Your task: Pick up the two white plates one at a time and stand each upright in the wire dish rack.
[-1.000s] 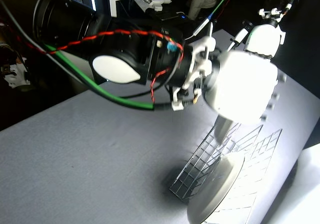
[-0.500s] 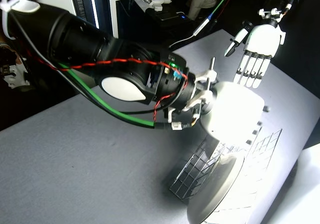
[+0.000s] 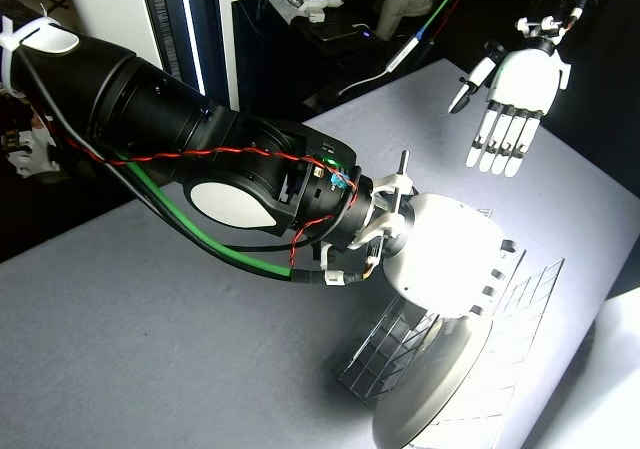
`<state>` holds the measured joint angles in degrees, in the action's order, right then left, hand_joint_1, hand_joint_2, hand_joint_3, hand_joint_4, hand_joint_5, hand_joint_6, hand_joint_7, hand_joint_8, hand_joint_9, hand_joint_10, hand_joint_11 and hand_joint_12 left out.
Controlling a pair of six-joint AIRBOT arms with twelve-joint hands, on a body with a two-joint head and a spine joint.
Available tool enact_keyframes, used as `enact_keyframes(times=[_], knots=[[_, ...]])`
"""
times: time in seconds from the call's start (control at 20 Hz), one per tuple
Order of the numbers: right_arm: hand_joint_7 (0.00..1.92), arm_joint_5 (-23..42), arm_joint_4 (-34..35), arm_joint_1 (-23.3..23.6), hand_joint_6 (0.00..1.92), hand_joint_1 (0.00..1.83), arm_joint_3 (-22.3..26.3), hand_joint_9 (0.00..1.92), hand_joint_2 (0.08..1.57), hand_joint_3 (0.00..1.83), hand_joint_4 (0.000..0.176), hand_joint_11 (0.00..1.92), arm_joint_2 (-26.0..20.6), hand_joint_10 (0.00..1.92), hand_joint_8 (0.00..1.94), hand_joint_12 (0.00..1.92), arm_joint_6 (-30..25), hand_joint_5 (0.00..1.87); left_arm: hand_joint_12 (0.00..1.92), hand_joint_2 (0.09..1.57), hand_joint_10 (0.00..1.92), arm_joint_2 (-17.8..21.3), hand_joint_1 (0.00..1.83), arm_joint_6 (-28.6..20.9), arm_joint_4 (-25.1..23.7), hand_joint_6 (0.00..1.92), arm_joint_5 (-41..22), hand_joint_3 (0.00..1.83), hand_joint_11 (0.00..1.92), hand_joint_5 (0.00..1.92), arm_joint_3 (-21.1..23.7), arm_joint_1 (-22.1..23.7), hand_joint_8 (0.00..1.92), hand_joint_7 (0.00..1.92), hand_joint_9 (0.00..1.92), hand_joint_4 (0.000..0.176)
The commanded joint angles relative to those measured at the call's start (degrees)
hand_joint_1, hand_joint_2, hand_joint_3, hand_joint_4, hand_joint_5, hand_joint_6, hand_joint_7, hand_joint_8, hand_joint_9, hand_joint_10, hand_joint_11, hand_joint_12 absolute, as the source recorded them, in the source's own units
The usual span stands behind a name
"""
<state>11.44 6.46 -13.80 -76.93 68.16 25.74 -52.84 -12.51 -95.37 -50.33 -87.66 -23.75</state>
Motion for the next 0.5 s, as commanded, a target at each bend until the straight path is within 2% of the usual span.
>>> enact_keyframes(times=[0.0, 0.1, 0.15, 0.2, 0.25, 0.35, 0.4, 0.45], knots=[[0.88, 6.7, 0.4, 0.8, 1.34, 1.36, -0.3, 0.84, 1.18, 0.0, 0.0, 0.74, -0.6, 1.32, 1.08, 1.05, -0.2, 0.7, 0.27, 1.27, 0.0, 0.3, 0.0, 0.0, 3.4, 0.0, -0.7, 0.0, 0.0, 0.16, 0.2, 0.2, 0.0, 0.15, 0.11, 0.0], [0.88, 7.0, 0.3, 1.3, 1.33, 1.35, -0.2, 0.84, 1.18, 0.0, 0.0, 0.73, -0.7, 1.33, 1.09, 1.05, -0.2, 0.68, 0.2, 1.27, 0.0, 0.4, 0.0, 0.0, 3.4, 0.0, -0.8, 0.0, 0.0, 0.14, 0.2, 0.1, 0.0, 0.12, 0.09, 0.0], [0.86, 7.3, 0.1, 1.7, 1.35, 1.35, -0.2, 0.84, 1.19, 0.0, 0.0, 0.72, -0.9, 1.35, 1.13, 1.07, -0.2, 0.66, 0.23, 1.27, 0.0, 0.4, 0.0, 0.0, 3.4, 0.0, -0.9, 0.0, 0.0, 0.14, 0.2, 0.1, 0.0, 0.12, 0.1, 0.0], [0.91, 7.3, 0.0, 2.2, 1.34, 1.23, -0.1, 0.82, 1.2, 0.0, 0.0, 0.7, -1.1, 0.79, 1.14, 1.08, -0.2, 0.7, 0.21, 1.27, 0.0, 0.4, 0.0, 0.0, 3.5, 0.0, -1.0, 0.0, 0.0, 0.13, 0.3, 0.0, 0.0, 0.12, 0.09, 0.0], [0.92, 7.3, -0.2, 2.5, 1.35, 1.2, 0.0, 0.89, 1.2, 0.0, 0.0, 0.71, -1.2, 0.48, 1.14, 1.06, -0.2, 0.7, 0.21, 1.27, 0.0, 0.4, 0.0, 0.0, 3.5, 0.0, -1.0, 0.0, 0.0, 0.13, 0.3, 0.0, 0.0, 0.12, 0.09, 0.0], [0.96, 7.3, -0.4, 3.8, 1.32, 1.2, 0.8, 1.0, 1.19, 0.0, 0.0, 0.72, -1.8, 0.19, 1.08, 1.03, -0.2, 0.73, 0.19, 1.27, 0.0, 0.4, 0.0, 0.0, 3.5, 0.0, -1.3, 0.0, 0.0, 0.11, 0.5, 0.0, 0.0, 0.11, 0.08, 0.0], [0.86, 7.2, -0.5, 4.4, 1.26, 1.14, 1.2, 1.0, 1.2, 0.0, 0.0, 0.69, -2.0, 0.13, 0.53, 1.04, -0.2, 0.78, 0.16, 1.27, 0.0, 0.4, 0.0, 0.0, 3.5, 0.0, -1.4, 0.0, 0.0, 0.11, 0.6, 0.0, 0.0, 0.09, 0.07, 0.0], [0.86, 7.1, -0.5, 5.1, 0.61, 1.23, 1.6, 0.97, 1.15, 0.0, 0.0, 0.64, -2.2, 0.09, 0.29, 1.05, -0.2, 0.68, 0.16, 1.27, 0.0, 0.4, 0.0, 0.0, 3.6, 0.0, -1.6, 0.0, 0.0, 0.11, 0.7, 0.1, 0.0, 0.1, 0.07, 0.0]])
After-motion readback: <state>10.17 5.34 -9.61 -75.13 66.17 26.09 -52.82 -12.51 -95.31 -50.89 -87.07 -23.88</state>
